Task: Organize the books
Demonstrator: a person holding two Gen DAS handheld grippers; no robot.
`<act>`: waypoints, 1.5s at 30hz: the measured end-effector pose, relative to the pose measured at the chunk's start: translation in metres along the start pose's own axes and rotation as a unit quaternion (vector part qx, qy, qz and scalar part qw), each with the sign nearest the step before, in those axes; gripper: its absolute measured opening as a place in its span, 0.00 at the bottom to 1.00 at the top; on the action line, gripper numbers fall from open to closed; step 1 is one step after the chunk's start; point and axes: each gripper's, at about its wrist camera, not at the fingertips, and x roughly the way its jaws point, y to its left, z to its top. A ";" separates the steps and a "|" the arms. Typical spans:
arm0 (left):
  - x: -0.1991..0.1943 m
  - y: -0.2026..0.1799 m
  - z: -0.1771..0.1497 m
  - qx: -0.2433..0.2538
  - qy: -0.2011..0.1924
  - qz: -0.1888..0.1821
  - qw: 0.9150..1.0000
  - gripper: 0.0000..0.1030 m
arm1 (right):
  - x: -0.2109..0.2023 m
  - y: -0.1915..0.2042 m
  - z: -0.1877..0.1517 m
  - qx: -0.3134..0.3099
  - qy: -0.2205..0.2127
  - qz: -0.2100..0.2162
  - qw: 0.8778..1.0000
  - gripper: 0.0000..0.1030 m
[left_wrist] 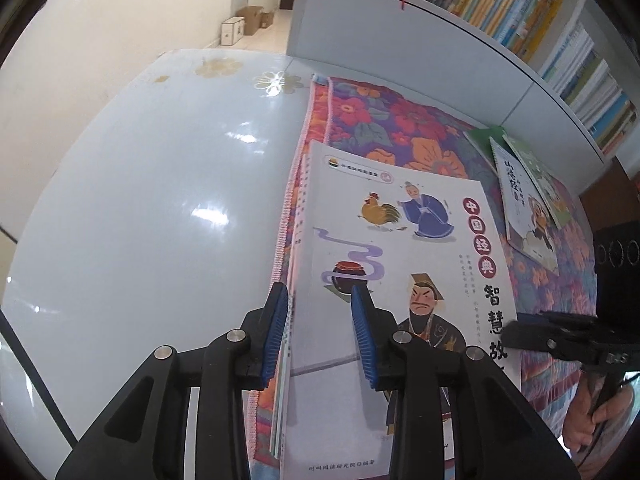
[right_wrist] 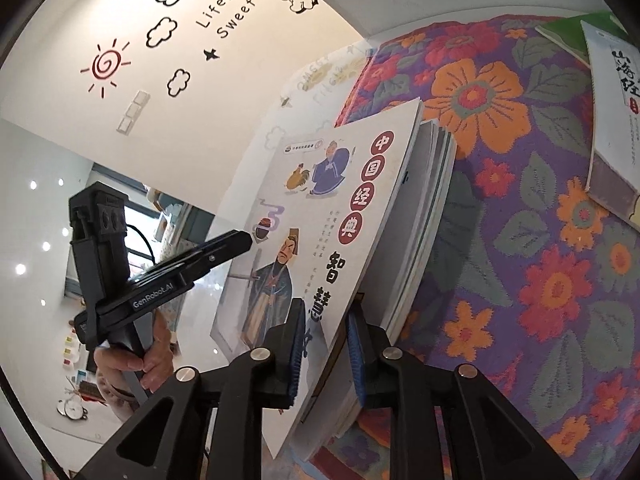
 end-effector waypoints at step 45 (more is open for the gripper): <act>0.169 -0.410 0.033 0.055 -0.102 -0.110 0.987 0.33 | -0.290 -0.329 0.085 0.112 -0.274 -0.165 0.941 0.63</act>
